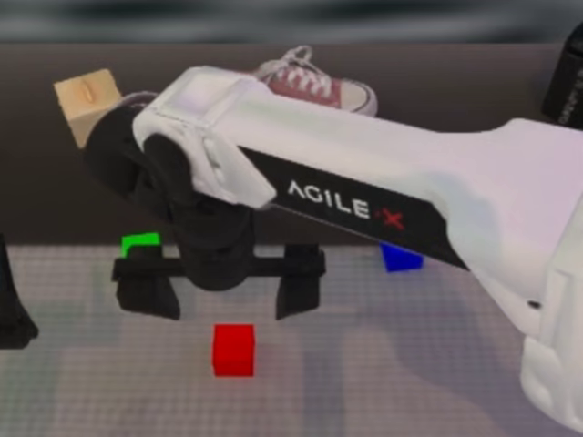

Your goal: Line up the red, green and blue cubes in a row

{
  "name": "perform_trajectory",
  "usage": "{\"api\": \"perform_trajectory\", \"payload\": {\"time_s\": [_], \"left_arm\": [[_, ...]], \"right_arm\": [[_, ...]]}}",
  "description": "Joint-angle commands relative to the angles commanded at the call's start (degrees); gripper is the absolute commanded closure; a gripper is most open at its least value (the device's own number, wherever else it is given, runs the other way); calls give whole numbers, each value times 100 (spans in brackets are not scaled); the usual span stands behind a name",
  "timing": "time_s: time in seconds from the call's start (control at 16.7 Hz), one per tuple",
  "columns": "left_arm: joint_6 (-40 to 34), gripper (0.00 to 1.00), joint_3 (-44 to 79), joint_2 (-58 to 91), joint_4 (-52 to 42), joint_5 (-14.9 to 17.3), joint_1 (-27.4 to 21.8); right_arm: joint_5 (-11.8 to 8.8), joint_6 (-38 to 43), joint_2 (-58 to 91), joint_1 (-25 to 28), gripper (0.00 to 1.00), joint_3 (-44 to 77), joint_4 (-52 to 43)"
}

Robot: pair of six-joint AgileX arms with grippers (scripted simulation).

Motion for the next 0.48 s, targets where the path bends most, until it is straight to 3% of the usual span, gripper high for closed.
{"api": "perform_trajectory", "payload": {"time_s": [0.18, 0.48], "left_arm": [[-37, 0, 121, 126, -84, 8, -30], [-344, 0, 1169, 1275, -792, 27, -236]], "right_arm": [[56, -97, -169, -64, 0, -142, 82], [414, -817, -1644, -652, 0, -1333, 803]]}}
